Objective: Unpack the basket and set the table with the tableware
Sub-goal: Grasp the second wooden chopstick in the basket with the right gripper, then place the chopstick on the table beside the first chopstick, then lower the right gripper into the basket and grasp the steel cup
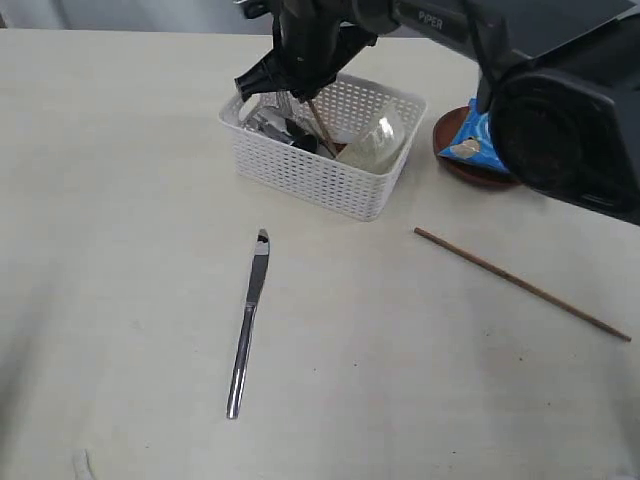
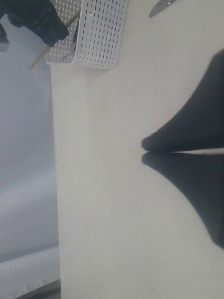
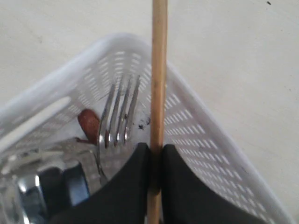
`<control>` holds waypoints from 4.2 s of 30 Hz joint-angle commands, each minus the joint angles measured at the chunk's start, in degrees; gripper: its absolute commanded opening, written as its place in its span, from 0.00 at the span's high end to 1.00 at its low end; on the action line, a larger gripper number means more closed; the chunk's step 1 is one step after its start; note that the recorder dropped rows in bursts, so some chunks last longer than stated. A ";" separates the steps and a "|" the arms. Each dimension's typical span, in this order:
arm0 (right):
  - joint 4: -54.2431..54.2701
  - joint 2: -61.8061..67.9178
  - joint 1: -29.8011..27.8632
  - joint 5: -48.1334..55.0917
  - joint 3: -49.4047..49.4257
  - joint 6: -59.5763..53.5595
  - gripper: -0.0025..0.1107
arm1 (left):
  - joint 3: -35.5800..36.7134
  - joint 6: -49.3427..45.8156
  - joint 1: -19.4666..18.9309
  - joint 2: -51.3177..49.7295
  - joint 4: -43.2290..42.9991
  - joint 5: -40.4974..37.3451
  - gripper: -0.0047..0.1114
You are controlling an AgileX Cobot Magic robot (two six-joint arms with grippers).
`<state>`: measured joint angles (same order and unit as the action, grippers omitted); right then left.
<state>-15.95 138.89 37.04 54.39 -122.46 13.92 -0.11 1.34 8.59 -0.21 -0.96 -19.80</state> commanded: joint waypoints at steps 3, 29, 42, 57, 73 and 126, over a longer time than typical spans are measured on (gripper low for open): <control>0.25 -2.53 -0.26 1.02 -0.07 -1.51 0.98 | 0.11 0.00 0.43 0.21 -0.20 0.18 0.96; 2.33 -35.52 -1.72 15.58 21.49 -9.18 0.98 | 0.11 0.00 0.43 0.21 -0.20 0.18 0.96; 2.73 -47.71 -9.54 0.95 67.06 -28.32 0.98 | 0.11 0.00 0.43 0.21 -0.20 0.18 0.96; -10.11 -40.60 -9.58 -11.45 73.55 -23.40 0.98 | 0.11 -0.04 0.43 0.21 -0.19 0.18 0.96; 12.57 -48.93 -8.39 -2.22 51.45 -16.80 0.63 | 0.11 -0.04 0.43 0.21 -0.19 0.18 0.96; 38.00 -14.48 -7.56 -0.93 18.58 -6.07 0.46 | 0.11 -0.04 0.43 0.21 0.20 0.18 0.96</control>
<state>26.13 127.06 29.43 54.07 -103.96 8.14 -0.11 1.34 8.59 -0.21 -0.96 -19.80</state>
